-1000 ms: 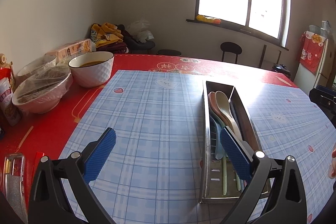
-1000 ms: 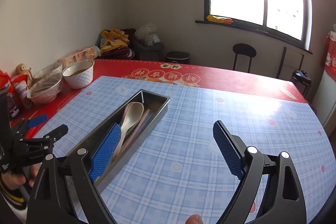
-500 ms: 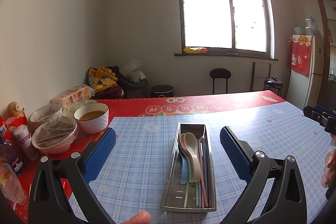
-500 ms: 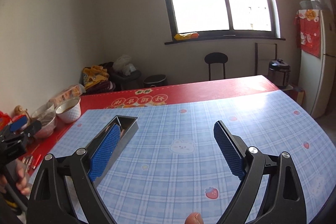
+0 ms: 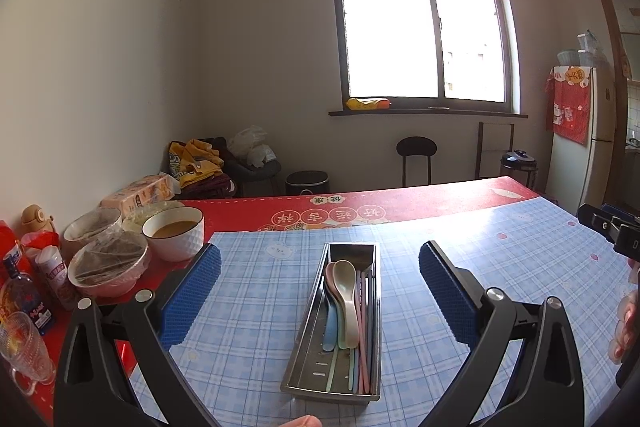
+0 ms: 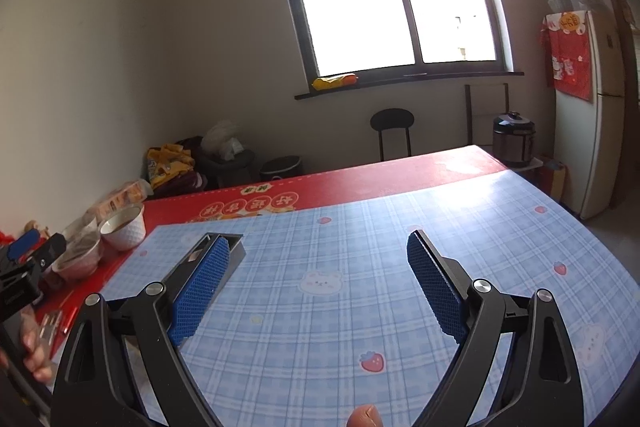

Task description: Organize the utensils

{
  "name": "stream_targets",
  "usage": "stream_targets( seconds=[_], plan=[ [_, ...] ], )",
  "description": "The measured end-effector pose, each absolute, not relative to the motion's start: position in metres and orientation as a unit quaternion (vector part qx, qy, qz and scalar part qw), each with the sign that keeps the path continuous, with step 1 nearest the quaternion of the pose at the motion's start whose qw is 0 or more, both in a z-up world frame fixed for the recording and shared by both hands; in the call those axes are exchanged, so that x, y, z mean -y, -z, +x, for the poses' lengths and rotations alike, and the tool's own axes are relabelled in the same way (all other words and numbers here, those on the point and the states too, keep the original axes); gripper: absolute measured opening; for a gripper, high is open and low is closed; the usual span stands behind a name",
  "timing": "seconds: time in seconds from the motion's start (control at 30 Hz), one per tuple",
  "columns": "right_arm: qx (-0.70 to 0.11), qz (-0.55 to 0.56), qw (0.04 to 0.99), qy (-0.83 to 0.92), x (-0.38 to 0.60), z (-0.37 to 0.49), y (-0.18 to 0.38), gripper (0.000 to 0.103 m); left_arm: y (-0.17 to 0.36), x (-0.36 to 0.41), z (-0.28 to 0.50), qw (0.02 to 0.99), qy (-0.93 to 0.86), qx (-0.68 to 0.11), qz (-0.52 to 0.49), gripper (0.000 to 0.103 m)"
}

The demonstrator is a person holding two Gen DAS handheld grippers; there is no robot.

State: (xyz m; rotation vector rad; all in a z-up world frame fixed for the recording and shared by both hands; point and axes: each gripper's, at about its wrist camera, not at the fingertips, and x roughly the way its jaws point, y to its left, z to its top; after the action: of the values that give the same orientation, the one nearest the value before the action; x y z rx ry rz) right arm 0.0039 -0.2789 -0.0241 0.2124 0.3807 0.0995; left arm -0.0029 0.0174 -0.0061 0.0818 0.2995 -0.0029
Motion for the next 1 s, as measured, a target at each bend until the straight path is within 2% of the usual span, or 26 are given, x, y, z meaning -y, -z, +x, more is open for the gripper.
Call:
stream_targets(
  seconds=[0.67,1.0],
  plan=[
    [-0.19,0.085,0.978,-0.032,0.269,0.007,0.021,0.087,0.006,-0.018,-0.003,0.988,0.013,-0.148,0.042,0.097],
    [-0.184,0.038,0.982,0.005,0.261,0.005,0.022,0.087,0.01,-0.021,-0.003,0.987,0.014,-0.153,0.042,0.097]
  ],
)
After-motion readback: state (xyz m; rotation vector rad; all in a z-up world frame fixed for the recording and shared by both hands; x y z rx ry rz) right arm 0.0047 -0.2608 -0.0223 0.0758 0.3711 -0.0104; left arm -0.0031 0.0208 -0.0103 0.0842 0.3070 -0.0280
